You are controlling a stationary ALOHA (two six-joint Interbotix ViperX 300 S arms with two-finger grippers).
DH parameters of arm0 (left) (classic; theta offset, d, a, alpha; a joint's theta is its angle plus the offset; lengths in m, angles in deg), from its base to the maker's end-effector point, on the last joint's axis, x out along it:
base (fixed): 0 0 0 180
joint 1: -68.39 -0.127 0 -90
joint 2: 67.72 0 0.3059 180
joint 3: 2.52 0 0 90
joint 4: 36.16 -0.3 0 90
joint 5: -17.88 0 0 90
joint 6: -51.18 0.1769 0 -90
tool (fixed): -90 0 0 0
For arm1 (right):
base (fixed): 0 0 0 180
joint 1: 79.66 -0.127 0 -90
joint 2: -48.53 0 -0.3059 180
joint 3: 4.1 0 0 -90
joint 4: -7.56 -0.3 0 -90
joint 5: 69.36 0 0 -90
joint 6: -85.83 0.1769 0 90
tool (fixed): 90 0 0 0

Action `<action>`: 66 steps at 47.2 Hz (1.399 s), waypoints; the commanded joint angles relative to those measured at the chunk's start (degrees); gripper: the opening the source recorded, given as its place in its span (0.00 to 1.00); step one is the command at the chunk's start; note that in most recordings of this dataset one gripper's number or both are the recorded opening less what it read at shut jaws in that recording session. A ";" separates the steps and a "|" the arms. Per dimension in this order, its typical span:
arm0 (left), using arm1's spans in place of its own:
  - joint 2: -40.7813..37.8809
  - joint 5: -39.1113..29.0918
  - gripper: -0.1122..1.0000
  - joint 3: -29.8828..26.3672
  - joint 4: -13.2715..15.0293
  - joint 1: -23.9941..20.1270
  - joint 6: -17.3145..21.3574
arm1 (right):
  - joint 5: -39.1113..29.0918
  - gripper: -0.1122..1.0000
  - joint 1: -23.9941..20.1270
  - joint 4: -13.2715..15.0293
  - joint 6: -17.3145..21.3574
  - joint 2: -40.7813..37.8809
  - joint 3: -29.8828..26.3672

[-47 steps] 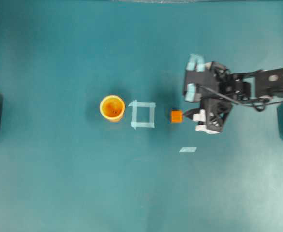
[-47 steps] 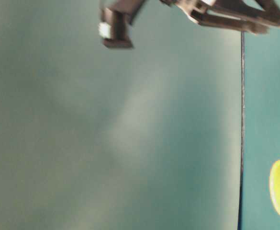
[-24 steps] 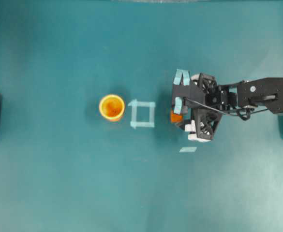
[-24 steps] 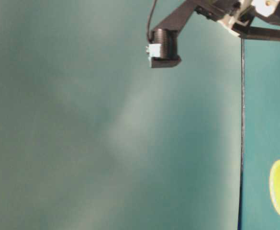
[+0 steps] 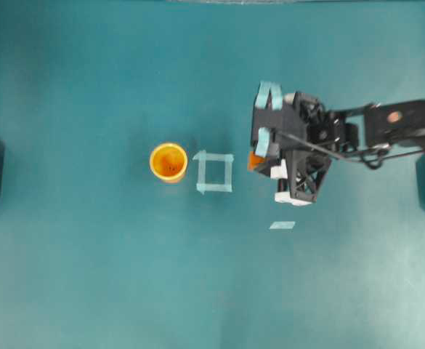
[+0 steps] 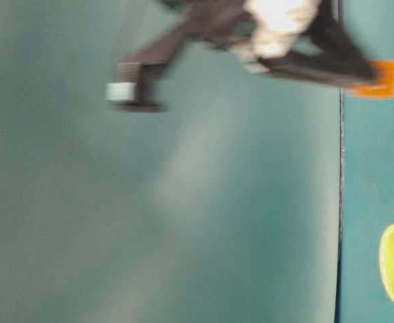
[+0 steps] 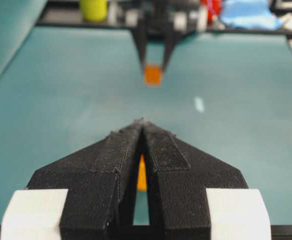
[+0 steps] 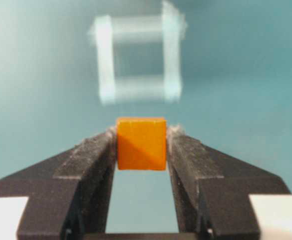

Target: Move the block to the left with right arm.

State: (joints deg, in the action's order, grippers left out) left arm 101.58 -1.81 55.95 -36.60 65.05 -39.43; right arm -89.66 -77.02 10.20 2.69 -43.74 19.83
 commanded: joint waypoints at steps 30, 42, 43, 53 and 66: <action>-0.53 -0.62 0.10 -1.49 -0.18 -0.18 0.00 | 2.72 0.43 0.00 0.44 -0.44 -10.81 -30.50; -0.53 -0.88 0.10 -1.49 -0.18 -0.18 0.00 | 2.99 0.43 0.00 0.35 -0.44 -18.11 -39.02; -0.53 -0.88 0.10 -1.49 -0.18 -0.18 0.00 | 2.99 0.43 0.00 0.35 -0.44 -18.63 -39.55; -0.53 -0.88 0.10 -1.49 -0.18 -0.18 0.00 | 3.25 0.43 0.00 0.35 -0.44 -23.12 -43.77; -0.44 -1.05 0.10 -1.58 -0.18 -0.18 0.26 | 5.80 0.43 0.00 0.35 -0.44 -29.00 -48.52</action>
State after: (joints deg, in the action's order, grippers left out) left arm 101.58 -3.04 55.95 -36.60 65.05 -39.43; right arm -85.53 -77.02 10.55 2.34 -72.65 -25.70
